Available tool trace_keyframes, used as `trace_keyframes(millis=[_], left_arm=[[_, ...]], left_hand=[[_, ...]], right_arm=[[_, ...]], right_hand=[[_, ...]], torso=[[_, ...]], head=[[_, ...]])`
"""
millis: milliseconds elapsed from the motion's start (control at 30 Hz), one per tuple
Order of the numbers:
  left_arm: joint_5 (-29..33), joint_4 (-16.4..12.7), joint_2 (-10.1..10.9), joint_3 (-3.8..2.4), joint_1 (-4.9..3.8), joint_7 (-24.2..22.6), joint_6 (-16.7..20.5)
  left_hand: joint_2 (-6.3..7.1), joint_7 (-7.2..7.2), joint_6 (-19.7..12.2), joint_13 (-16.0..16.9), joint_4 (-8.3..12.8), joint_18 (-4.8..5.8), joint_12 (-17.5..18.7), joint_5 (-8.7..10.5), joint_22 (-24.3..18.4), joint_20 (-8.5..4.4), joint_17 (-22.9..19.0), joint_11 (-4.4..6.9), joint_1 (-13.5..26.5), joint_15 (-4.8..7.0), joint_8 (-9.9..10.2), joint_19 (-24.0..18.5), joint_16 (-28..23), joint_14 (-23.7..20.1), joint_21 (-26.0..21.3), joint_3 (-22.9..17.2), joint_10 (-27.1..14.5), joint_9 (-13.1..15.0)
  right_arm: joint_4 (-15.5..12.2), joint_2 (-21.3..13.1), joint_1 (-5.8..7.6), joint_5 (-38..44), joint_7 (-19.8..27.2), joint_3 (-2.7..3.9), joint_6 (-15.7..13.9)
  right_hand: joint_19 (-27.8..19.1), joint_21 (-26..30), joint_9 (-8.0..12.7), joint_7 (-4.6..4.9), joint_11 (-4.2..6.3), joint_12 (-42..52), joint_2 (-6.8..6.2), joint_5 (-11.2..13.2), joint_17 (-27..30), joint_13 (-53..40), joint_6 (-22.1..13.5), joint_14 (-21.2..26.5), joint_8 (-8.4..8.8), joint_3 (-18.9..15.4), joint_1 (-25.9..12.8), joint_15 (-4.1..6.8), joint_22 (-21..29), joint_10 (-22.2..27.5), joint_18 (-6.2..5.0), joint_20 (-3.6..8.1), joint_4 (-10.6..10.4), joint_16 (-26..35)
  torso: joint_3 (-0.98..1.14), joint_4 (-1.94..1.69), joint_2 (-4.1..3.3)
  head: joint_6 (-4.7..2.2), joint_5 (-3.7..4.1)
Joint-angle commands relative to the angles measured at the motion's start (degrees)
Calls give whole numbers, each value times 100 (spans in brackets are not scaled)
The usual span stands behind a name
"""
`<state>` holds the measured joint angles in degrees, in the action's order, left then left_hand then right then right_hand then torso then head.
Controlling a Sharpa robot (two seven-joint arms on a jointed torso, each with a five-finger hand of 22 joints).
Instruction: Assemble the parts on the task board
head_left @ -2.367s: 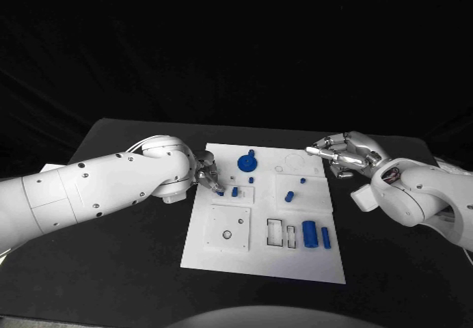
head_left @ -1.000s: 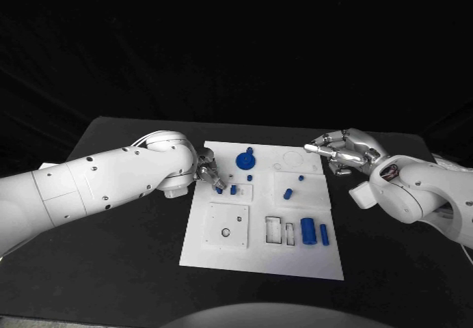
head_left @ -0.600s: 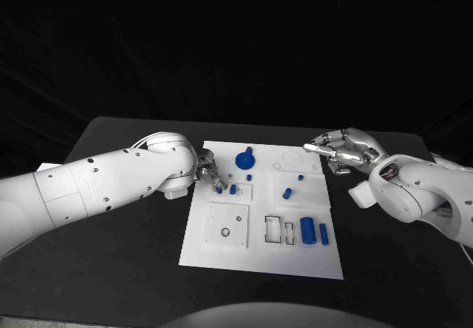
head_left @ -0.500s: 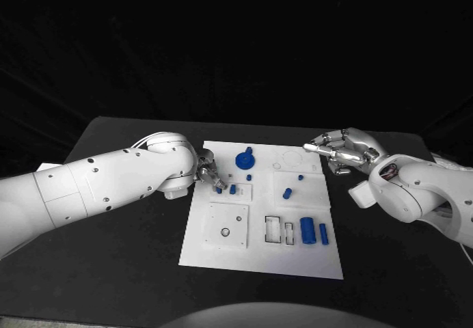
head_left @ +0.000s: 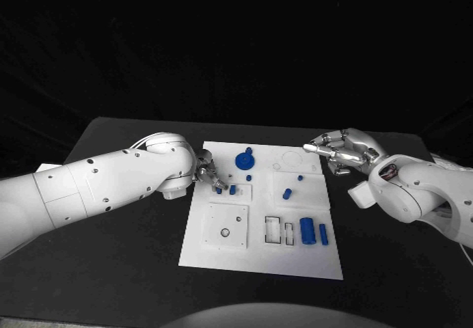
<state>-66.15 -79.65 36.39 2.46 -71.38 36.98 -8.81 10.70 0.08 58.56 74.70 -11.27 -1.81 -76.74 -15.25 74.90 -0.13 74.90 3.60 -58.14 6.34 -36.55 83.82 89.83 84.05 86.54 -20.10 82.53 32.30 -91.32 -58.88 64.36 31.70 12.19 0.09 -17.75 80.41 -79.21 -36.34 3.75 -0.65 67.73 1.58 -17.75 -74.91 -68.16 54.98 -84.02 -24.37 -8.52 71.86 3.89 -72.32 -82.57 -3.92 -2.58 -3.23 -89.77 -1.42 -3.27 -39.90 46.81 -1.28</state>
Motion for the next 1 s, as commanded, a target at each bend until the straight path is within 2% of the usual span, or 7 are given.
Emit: trace_keyframes(millis=[33,467,667,767,833,933,1000], left_arm=[[-18,1,19,-2,13,40,101],[753,-128,178,-19,12,-173,1089],[1542,-206,317,-25,11,-831,1557],[1977,-233,368,-25,11,-1480,1720],[2222,-243,385,-25,11,-1974,1825],[2399,-249,382,-23,12,-2696,1971],[2174,-242,349,-21,13,-3156,2079]], left_hand=[[-22,26,6,16,-134,93,-39,-7,1221,-33,1510,-12,86,31,11,522,17,595,27,310,44,-6],[-217,106,-242,-469,-533,10,428,43,957,6,1510,-82,-67,-18,40,426,17,595,-298,1581,-283,-1],[-388,269,-615,-1730,-546,-228,1621,11,122,115,1436,-239,-353,-140,171,82,-33,570,-1347,2080,-1126,-126],[-495,457,-957,-2910,-465,-601,2794,8,-1439,234,326,-384,-620,-268,363,-626,-936,155,-3354,2166,-2041,-302],[-549,607,-1171,-3116,-466,-798,3094,22,-2479,338,-613,-522,-897,-409,508,-1201,-1839,-332,-4736,2134,-2406,-436],[-654,827,-1485,-3595,-193,-800,3756,-2,-3072,551,-2464,-795,-1712,-645,798,-1722,-3758,-1608,-5592,1894,-3140,-718],[-681,899,-1545,-3928,18,-822,4098,5,-3282,633,-2801,-872,-2231,-730,971,-1863,-4124,-1949,-5868,1674,-3334,-913]], right_arm=[[-1,7,-4,4,59,1,55],[18,26,-4,3,62,1,68],[28,33,-4,3,62,1,74],[33,34,-5,1,64,1,77],[38,35,-5,-1,65,1,78],[48,36,-5,-4,66,1,80],[59,38,-5,-6,66,1,81]], right_hand=[[-37,29,-7,-13,104,1934,73,-23,-1509,-1925,33,-598,14,-26,4,-22,5,-529,-35,0,1,-23],[-38,30,-7,-13,104,1933,73,-23,-1509,-1924,33,-598,15,-26,4,-22,5,-528,-35,0,1,-23],[-42,35,-8,-11,104,1926,75,-24,-1509,-1919,32,-598,23,-28,5,-22,13,-523,-37,0,3,-23],[-42,35,-8,-11,104,1926,75,-24,-1509,-1919,32,-598,23,-28,5,-22,13,-523,-37,0,3,-23],[-42,35,-8,-11,104,1926,75,-24,-1509,-1919,32,-598,23,-28,5,-22,13,-523,-37,0,3,-23],[-42,35,-8,-11,104,1926,75,-24,-1509,-1919,32,-598,23,-28,5,-22,13,-523,-37,0,3,-23],[-42,35,-8,-11,104,1926,75,-24,-1509,-1919,32,-598,23,-28,5,-22,13,-523,-37,0,3,-23]], torso=[[-5,5,-2],[-3,0,1],[-4,0,-1],[-4,-4,0],[-4,-8,1],[-3,-12,5],[-4,-13,6]], head=[[-6,-1],[-8,19],[-14,23],[-16,31],[-21,36],[-29,47],[-32,51]])
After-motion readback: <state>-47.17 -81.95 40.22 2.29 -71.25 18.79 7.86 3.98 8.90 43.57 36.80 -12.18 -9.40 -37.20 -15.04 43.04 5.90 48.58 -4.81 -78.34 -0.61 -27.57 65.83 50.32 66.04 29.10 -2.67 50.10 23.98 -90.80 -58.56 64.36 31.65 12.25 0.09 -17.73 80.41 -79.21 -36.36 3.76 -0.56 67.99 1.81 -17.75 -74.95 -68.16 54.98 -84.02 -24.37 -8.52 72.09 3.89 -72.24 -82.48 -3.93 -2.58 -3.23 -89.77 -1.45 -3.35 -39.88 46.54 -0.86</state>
